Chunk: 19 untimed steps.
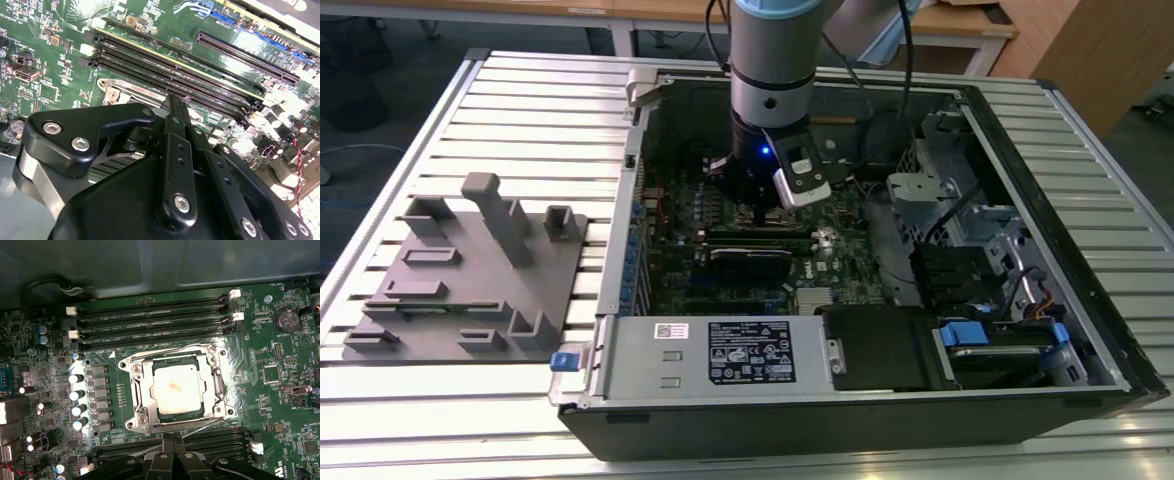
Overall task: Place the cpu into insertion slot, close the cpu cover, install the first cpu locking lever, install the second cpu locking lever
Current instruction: 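Install the second cpu locking lever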
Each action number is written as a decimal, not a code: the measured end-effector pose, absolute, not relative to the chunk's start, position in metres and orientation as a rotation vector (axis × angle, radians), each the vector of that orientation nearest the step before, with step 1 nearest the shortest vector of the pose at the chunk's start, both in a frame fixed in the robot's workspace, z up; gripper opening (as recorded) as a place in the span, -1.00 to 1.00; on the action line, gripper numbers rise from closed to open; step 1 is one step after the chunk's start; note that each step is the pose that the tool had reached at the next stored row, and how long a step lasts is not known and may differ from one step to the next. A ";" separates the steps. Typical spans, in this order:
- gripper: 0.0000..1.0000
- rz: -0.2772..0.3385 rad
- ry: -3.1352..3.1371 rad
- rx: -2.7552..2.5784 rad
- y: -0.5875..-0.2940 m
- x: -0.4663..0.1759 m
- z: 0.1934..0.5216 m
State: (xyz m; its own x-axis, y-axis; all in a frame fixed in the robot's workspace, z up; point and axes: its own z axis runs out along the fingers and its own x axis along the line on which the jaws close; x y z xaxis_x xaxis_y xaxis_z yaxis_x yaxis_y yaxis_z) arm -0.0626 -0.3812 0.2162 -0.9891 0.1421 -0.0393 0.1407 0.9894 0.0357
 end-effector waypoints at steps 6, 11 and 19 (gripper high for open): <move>-0.80 0.051 3.092 0.220 -0.381 -0.063 0.215; -0.80 0.051 3.092 0.220 -0.381 -0.063 0.215; -0.80 0.052 3.091 0.220 -0.381 -0.070 0.215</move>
State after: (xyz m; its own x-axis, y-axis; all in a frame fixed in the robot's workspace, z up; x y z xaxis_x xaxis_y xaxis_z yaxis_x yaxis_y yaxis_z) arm -0.0702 -0.3812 0.2149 -0.9890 0.1422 -0.0398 0.1408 0.9894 0.0362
